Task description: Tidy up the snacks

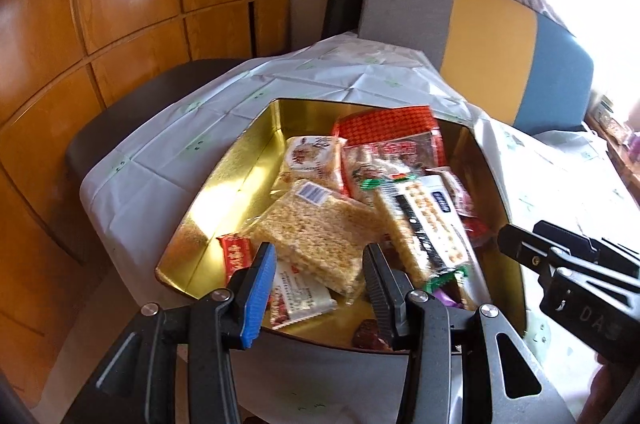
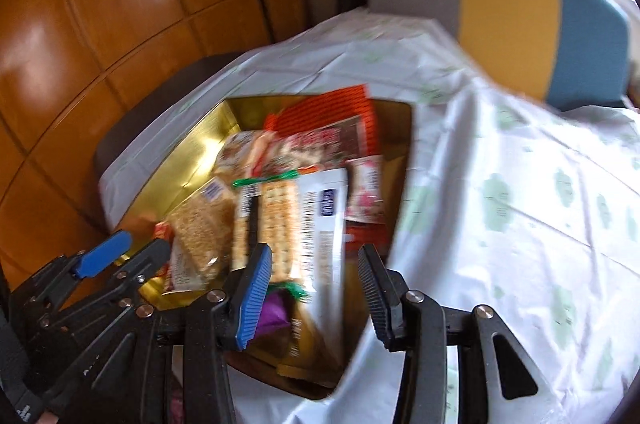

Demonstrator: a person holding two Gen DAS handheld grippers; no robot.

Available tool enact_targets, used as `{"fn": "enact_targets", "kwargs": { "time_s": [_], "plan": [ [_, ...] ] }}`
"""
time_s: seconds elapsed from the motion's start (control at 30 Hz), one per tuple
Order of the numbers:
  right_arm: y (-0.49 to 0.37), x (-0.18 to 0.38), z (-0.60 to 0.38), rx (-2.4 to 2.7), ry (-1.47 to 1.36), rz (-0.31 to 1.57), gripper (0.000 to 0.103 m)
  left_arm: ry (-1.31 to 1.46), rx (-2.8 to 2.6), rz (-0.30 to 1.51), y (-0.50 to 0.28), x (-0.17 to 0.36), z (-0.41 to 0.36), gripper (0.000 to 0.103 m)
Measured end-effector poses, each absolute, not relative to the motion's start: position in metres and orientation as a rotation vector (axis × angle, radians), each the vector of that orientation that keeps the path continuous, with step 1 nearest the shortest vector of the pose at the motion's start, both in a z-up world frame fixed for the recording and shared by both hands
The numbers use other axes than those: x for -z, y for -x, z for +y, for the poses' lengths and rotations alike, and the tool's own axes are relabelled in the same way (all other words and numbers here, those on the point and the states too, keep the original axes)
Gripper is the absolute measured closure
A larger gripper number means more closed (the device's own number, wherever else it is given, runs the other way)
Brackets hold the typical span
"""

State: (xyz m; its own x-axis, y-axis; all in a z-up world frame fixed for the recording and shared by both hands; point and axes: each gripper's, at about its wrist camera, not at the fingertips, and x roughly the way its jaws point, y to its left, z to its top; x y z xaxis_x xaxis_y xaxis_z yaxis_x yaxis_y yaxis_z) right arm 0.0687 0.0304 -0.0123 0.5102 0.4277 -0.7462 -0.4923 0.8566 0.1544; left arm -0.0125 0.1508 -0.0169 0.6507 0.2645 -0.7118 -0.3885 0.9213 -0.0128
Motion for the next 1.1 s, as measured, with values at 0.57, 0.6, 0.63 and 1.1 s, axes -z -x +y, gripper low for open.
{"fn": "enact_targets", "kwargs": {
  "time_s": [0.57, 0.6, 0.63, 1.1],
  "plan": [
    [-0.024, 0.035, -0.031, -0.27, 0.046, 0.8, 0.057, 0.089, -0.288, 0.72, 0.03, 0.012, 0.099, 0.042],
    [-0.023, 0.034, -0.032, -0.267, 0.048, 0.795, 0.057, 0.088, -0.28, 0.719, 0.03, 0.012, 0.097, 0.042],
    [-0.022, 0.034, -0.033, -0.268, 0.051, 0.79, 0.057, 0.087, -0.274, 0.718, 0.031, 0.011, 0.096, 0.042],
    [-0.015, 0.037, -0.033, -0.27, 0.054, 0.79, 0.057, 0.083, -0.242, 0.702, 0.033, 0.009, 0.088, 0.039]
  ]
}}
